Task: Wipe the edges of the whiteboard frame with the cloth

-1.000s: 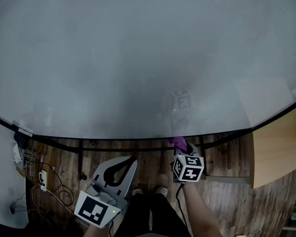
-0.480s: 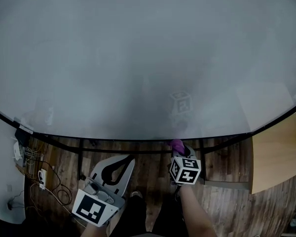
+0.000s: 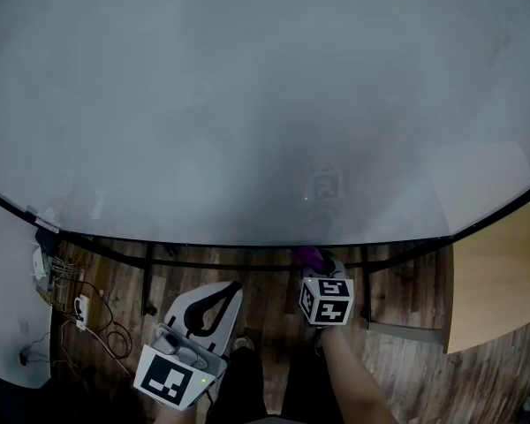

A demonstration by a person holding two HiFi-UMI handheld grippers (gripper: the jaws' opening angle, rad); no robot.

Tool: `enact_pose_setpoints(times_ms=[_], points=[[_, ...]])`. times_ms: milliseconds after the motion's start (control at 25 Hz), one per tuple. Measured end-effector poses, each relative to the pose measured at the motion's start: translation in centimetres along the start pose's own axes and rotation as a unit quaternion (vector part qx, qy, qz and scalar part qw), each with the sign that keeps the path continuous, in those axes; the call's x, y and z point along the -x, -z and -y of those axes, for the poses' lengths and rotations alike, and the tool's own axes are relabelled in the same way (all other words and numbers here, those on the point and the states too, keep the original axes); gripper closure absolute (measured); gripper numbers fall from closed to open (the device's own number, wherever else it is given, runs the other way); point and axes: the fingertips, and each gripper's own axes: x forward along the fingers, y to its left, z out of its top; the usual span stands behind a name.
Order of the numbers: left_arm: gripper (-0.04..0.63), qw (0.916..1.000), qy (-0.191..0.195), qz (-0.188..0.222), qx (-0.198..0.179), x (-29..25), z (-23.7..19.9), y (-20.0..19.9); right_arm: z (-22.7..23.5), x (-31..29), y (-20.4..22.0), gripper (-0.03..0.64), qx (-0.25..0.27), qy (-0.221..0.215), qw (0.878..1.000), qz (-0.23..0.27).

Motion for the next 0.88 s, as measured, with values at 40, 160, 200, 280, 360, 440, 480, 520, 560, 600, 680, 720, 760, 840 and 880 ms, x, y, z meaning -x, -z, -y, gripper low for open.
enact_pose_setpoints(times_ms=[40, 160, 200, 280, 360, 440, 480, 520, 560, 600, 680, 720, 760, 840, 880], points=[[0.58, 1.0, -0.001, -0.002, 0.0, -0.2, 0.2, 0.1, 0.2, 0.1, 0.0, 0.569, 0.001, -0.002, 1.0, 0.0], [0.578, 1.0, 0.0, -0.002, -0.002, -1.2, 0.9, -0.1, 1.0, 0.3, 0.0, 0.569, 0.003, -0.003, 1.0, 0.001], [0.578, 1.0, 0.001, -0.001, -0.002, -1.5, 1.1, -0.1, 1.4, 0.4, -0.1, 0.569, 0.003, -0.003, 1.0, 0.001], [0.578, 1.0, 0.003, -0.002, 0.0, -2.3, 1.7, -0.3, 2.3, 0.7, -0.2, 0.569, 0.003, -0.002, 1.0, 0.0], [0.578, 1.0, 0.005, -0.001, 0.002, -3.1, 2.3, -0.5, 3.4, 1.0, -0.3, 0.569, 0.003, 0.001, 1.0, -0.002], [0.578, 1.0, 0.007, 0.0, 0.003, -3.9, 2.8, -0.6, 4.4, 1.3, -0.3, 0.569, 0.004, 0.003, 1.0, -0.003], [0.578, 1.0, 0.007, 0.001, 0.003, -4.2, 3.0, -0.7, 4.8, 1.5, -0.3, 0.569, 0.005, 0.004, 1.0, -0.005], [0.578, 1.0, 0.008, 0.002, 0.004, -4.5, 3.2, -0.7, 5.3, 1.5, -0.3, 0.569, 0.006, 0.006, 1.0, -0.006], [0.578, 0.9999, 0.009, 0.003, 0.005, -4.8, 3.3, -0.6, 5.7, 1.6, -0.3, 0.569, 0.007, 0.008, 1.0, -0.007], [0.578, 0.9999, 0.009, 0.004, 0.006, -5.1, 3.5, -0.5, 6.1, 1.6, -0.2, 0.569, 0.008, 0.009, 1.0, -0.008], [0.578, 0.9999, 0.01, 0.005, 0.008, -5.8, 4.2, -0.6, 7.3, 2.0, -0.3, 0.569, 0.01, 0.012, 1.0, -0.009], [0.579, 0.9999, 0.011, 0.006, 0.008, -6.4, 5.1, -0.9, 8.3, 2.4, -0.5, 0.569, 0.011, 0.013, 1.0, -0.008], [0.578, 0.9999, 0.011, 0.007, 0.009, -7.1, 6.1, -1.2, 9.5, 3.1, -0.7, 0.569, 0.011, 0.013, 1.0, -0.008], [0.578, 0.9998, 0.011, 0.011, 0.01, -8.4, 7.8, -1.7, 11.6, 4.1, -0.9, 0.569, 0.013, 0.015, 1.0, -0.008], [0.578, 0.9998, 0.012, 0.012, 0.01, -8.7, 8.0, -1.6, 12.0, 4.1, -0.9, 0.569, 0.013, 0.016, 1.0, -0.008]])
